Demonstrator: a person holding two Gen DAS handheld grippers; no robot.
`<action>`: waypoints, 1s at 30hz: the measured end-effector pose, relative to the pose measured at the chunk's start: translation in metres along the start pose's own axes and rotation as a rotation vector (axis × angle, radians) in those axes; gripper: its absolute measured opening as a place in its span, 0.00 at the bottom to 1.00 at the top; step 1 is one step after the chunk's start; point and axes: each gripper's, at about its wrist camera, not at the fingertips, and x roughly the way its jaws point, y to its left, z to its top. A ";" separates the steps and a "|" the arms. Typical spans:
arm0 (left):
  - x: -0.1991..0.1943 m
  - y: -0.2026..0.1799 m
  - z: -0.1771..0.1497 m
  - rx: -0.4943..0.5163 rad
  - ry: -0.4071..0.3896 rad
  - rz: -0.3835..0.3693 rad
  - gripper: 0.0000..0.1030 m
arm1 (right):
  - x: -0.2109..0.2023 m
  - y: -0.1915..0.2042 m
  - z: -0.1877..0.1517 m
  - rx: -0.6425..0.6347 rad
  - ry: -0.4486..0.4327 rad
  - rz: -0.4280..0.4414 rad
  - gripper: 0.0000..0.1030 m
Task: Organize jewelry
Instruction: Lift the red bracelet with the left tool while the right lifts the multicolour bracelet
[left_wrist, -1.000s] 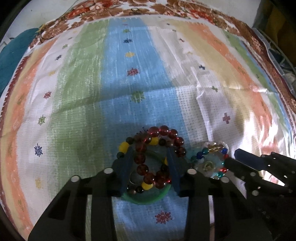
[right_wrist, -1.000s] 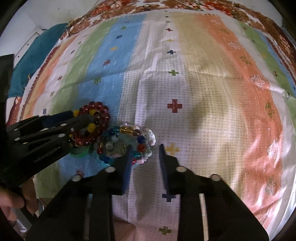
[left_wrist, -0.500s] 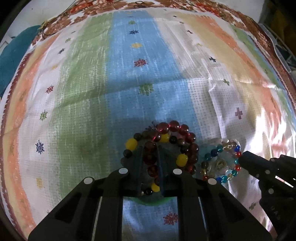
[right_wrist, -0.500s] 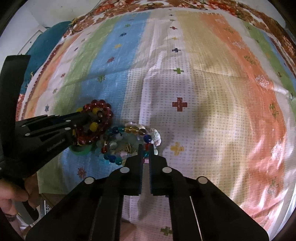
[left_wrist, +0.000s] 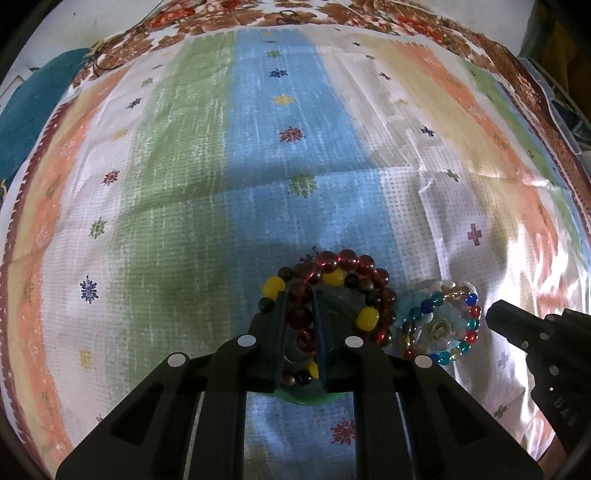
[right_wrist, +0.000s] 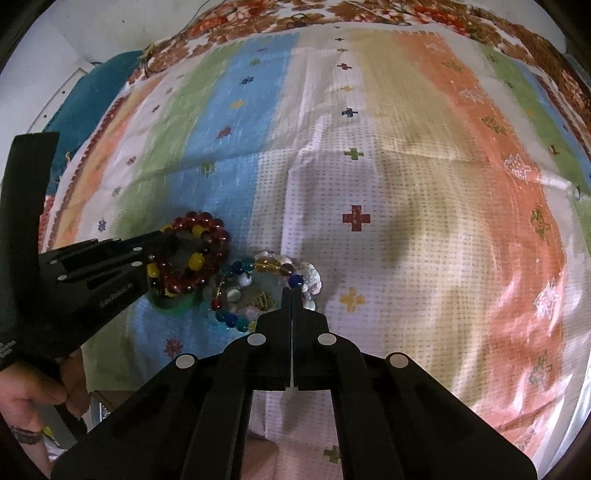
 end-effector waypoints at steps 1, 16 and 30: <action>-0.001 0.001 -0.001 -0.001 -0.002 -0.001 0.13 | 0.000 -0.001 0.000 0.002 0.000 -0.001 0.01; 0.001 -0.002 -0.001 0.015 0.004 -0.002 0.13 | 0.007 0.002 0.009 -0.005 -0.019 -0.035 0.33; 0.002 -0.002 -0.001 0.014 0.008 0.000 0.13 | 0.022 0.002 0.007 -0.017 0.022 -0.044 0.16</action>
